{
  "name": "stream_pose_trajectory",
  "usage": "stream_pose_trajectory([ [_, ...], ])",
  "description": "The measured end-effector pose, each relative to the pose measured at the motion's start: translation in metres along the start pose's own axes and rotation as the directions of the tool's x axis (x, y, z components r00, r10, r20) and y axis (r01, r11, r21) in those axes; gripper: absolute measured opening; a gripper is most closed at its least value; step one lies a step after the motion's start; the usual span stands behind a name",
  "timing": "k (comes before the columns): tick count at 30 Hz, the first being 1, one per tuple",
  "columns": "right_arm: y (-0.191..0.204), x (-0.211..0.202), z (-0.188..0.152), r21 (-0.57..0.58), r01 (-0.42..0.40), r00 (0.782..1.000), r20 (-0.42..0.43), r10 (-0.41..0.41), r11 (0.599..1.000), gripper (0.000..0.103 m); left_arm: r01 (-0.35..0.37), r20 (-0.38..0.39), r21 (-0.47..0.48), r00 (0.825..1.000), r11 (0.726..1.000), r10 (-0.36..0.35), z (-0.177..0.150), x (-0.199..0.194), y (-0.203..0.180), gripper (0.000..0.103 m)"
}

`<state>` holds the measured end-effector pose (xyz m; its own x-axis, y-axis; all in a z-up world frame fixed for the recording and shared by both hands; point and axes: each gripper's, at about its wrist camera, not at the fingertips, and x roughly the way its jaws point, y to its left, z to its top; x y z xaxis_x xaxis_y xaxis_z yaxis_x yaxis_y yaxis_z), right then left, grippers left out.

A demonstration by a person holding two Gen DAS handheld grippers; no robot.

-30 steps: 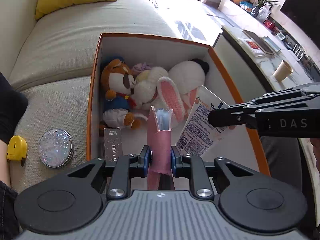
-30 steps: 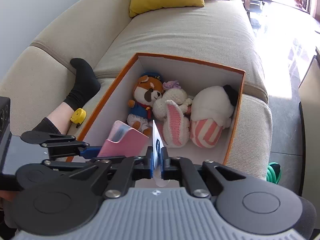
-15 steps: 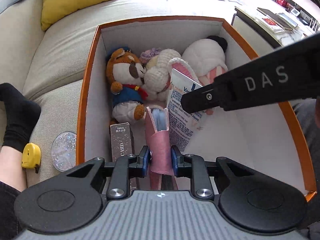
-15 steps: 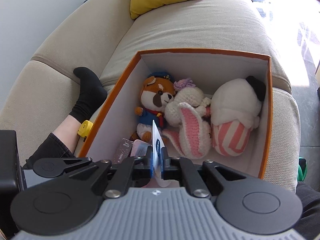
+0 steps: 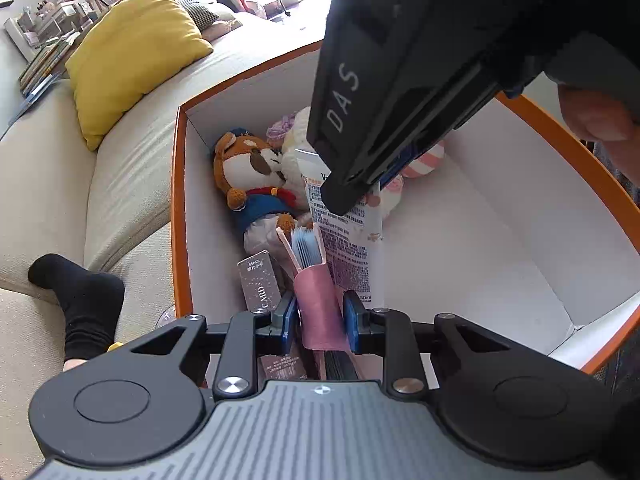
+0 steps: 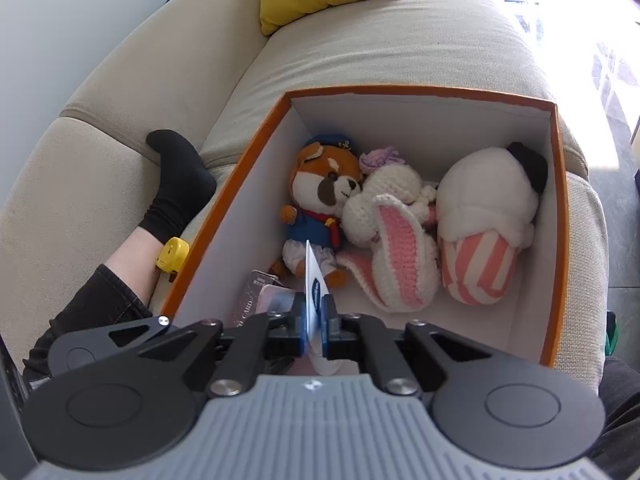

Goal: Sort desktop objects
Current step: 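Lower the Vaseline tube into the box and open the right tool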

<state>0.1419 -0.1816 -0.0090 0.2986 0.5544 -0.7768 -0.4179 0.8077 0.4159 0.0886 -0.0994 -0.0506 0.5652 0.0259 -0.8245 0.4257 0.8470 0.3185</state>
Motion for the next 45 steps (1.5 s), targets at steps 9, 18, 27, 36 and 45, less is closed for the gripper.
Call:
stream_pose_trajectory([
  [9, -0.001, -0.001, -0.001, 0.006, 0.003, 1.000, 0.002, -0.003, 1.000, 0.007, -0.084, 0.061, 0.033, 0.995, 0.996, 0.082, -0.009, -0.014, 0.003, 0.050],
  [18, 0.006, 0.003, 0.007, -0.005, 0.015, 0.999, 0.040, -0.015, 1.000, 0.007, -0.077, 0.081, 0.016, 0.994, 0.997, 0.075, 0.001, -0.001, 0.011, 0.026],
  [27, 0.006, 0.003, 0.002, -0.086, 0.092, 0.993, 0.087, -0.085, 0.992, 0.007, -0.041, 0.110, -0.043, 0.993, 0.998, 0.046, -0.005, -0.006, 0.015, 0.026],
  [36, 0.008, 0.003, -0.007, -0.103, 0.066, 0.998, 0.011, -0.065, 0.992, 0.016, 0.007, 0.135, -0.079, 0.991, 0.997, 0.004, -0.008, -0.010, 0.021, 0.027],
  [45, 0.006, -0.002, -0.016, -0.129, 0.027, 0.998, -0.050, -0.034, 0.991, 0.034, 0.029, 0.151, -0.096, 0.988, 0.995, -0.014, -0.012, -0.015, 0.025, 0.027],
])
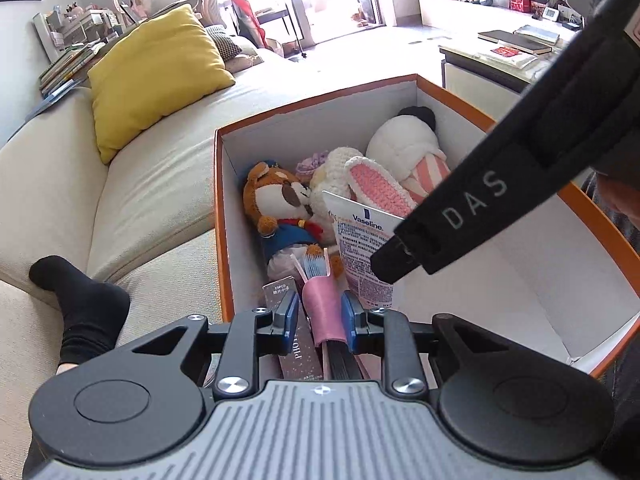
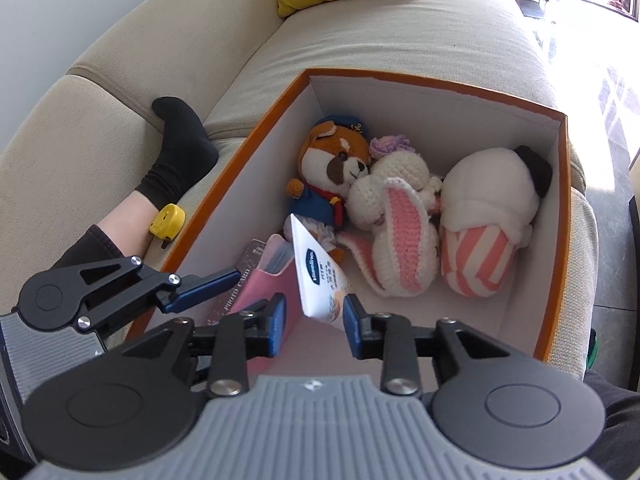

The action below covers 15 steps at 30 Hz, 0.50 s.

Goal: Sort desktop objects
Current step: 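Lower the Vaseline tube into the box and open the right tool, then lower the pink card holder into the box and open the left tool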

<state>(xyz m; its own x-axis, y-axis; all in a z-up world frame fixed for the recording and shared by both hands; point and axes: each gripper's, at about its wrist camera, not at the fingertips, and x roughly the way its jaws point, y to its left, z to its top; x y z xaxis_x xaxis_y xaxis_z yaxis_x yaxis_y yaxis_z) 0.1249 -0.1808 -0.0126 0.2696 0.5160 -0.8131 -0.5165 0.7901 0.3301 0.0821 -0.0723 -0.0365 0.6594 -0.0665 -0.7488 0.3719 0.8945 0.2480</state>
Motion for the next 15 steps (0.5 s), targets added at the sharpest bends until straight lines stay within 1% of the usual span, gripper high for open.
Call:
stream_pose_trajectory([
  [2, 0.000, 0.002, -0.004, -0.035, 0.007, 1.000, -0.029, -0.008, 0.999, 0.034, 0.008, -0.001, -0.005, 1.000, 1.000, -0.008, -0.001, -0.002, 0.002, 0.027],
  [4, 0.000, 0.009, -0.006, -0.070, 0.038, 0.997, -0.072, -0.043, 0.997, 0.033, 0.015, -0.004, -0.010, 1.000, 1.000, -0.015, -0.002, -0.004, 0.004, 0.027],
  [5, -0.002, 0.015, -0.006, -0.082, 0.054, 0.994, -0.089, -0.061, 0.995, 0.030, 0.022, -0.006, -0.012, 1.000, 1.000, -0.023, -0.002, -0.005, 0.005, 0.027],
  [6, -0.003, 0.022, -0.006, -0.093, 0.070, 0.991, -0.104, -0.080, 0.993, 0.025, 0.033, -0.007, -0.017, 0.999, 0.999, -0.033, -0.003, -0.007, 0.006, 0.027],
  [7, -0.004, 0.027, -0.005, -0.104, 0.080, 0.989, -0.114, -0.092, 0.991, 0.022, 0.038, -0.008, -0.021, 0.999, 0.999, -0.038, -0.003, -0.007, 0.006, 0.027],
  [8, -0.003, 0.032, -0.003, -0.116, 0.085, 0.988, -0.115, -0.098, 0.990, 0.022, 0.040, -0.008, -0.026, 0.999, 0.999, -0.040, -0.004, -0.008, 0.006, 0.027],
  [12, 0.005, 0.045, 0.002, -0.187, 0.064, 0.992, -0.097, -0.083, 0.980, 0.018, 0.053, 0.004, -0.047, 0.999, 0.997, -0.053, -0.005, -0.009, 0.011, 0.027],
  [15, 0.011, 0.052, 0.005, -0.221, 0.034, 0.994, -0.093, -0.056, 0.975, 0.013, 0.055, 0.010, -0.053, 0.998, 0.997, -0.054, -0.004, -0.007, 0.011, 0.027],
])
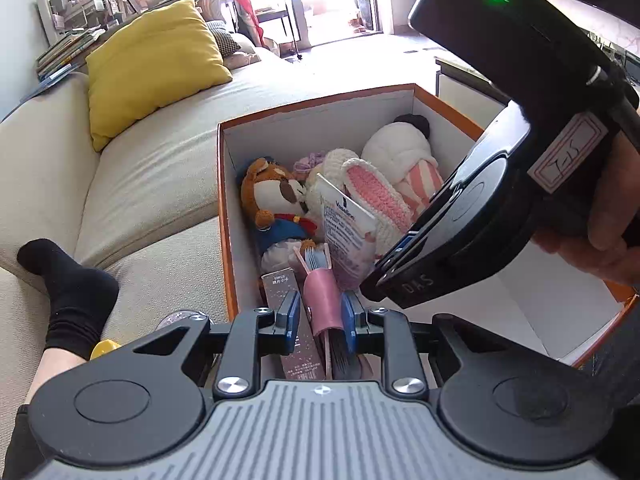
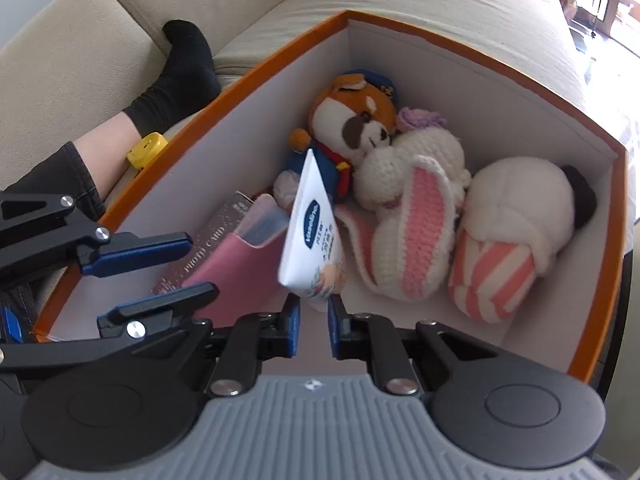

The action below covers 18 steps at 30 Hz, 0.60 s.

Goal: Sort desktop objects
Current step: 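Lower the pink card holder into the box and open the left tool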

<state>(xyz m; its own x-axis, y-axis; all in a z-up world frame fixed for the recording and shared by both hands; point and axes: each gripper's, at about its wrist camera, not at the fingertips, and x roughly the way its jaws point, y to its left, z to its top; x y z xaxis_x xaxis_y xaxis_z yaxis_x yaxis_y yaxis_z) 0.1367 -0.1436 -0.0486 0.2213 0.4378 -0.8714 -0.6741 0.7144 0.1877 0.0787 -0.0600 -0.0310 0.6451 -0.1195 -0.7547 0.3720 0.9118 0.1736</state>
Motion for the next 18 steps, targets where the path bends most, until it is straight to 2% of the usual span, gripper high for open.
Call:
stream_pose_trajectory([
  [5, 0.006, 0.008, 0.007, -0.024, -0.036, 0.999, 0.001, 0.036, 0.999, 0.001, 0.006, 0.001, -0.010, 1.000, 1.000, -0.006, 0.002, 0.001, 0.003, 0.026],
  [9, 0.005, 0.013, 0.007, -0.021, -0.040, 0.999, -0.015, 0.040, 0.999, 0.001, 0.033, 0.016, -0.027, 0.999, 0.999, -0.033, 0.001, -0.001, 0.007, 0.025],
  [18, 0.003, 0.005, 0.006, -0.027, 0.004, 1.000, -0.015, -0.004, 1.000, 0.006, 0.062, 0.024, -0.052, 0.998, 0.997, -0.061, 0.000, -0.005, 0.010, 0.025],
])
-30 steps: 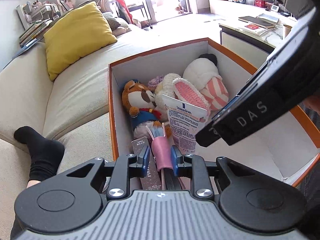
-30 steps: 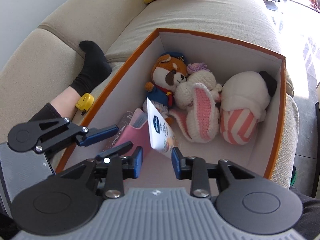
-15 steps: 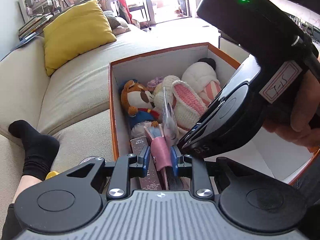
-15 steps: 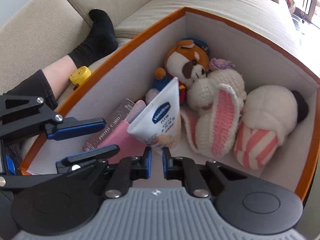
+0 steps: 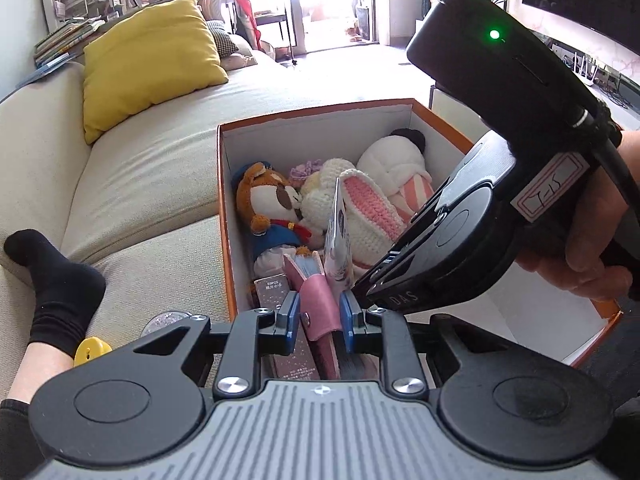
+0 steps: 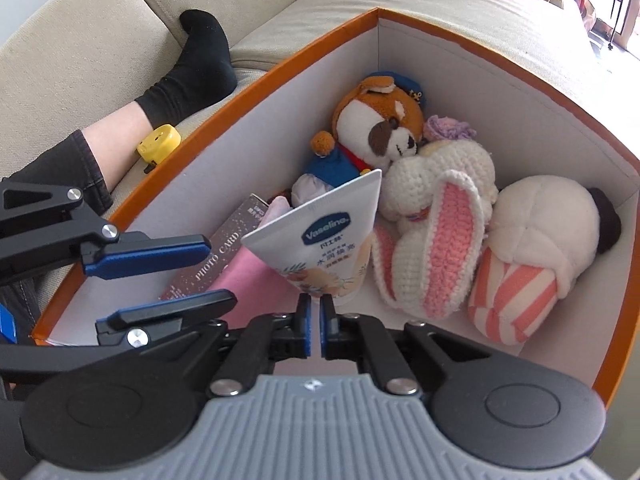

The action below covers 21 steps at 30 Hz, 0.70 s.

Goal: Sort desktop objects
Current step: 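Lower the pink card holder into the box and open the left tool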

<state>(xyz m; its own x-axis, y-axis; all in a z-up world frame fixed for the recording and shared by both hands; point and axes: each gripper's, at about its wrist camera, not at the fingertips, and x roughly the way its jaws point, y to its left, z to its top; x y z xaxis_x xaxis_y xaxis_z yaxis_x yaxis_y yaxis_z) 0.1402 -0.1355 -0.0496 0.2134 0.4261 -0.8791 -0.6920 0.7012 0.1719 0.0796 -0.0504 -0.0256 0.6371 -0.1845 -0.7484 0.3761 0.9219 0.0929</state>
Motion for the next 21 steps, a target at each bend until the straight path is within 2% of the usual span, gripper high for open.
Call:
stream_pose_trajectory([
  [8, -0.001, -0.008, -0.006, 0.009, 0.003, 1.000, -0.003, -0.003, 1.000, 0.006, 0.023, 0.001, -0.029, 1.000, 0.999, -0.023, -0.001, -0.009, 0.005, 0.026],
  [15, -0.003, -0.014, -0.013, 0.025, -0.001, 1.000, -0.006, 0.002, 1.000, 0.006, 0.070, 0.054, -0.105, 0.996, 0.992, -0.065, -0.003, -0.034, 0.020, 0.026],
  [21, 0.003, -0.012, -0.014, 0.044, -0.020, 1.000, -0.013, 0.020, 0.999, 0.006, 0.050, 0.087, -0.174, 0.996, 0.983, -0.035, -0.011, -0.064, 0.043, 0.026],
])
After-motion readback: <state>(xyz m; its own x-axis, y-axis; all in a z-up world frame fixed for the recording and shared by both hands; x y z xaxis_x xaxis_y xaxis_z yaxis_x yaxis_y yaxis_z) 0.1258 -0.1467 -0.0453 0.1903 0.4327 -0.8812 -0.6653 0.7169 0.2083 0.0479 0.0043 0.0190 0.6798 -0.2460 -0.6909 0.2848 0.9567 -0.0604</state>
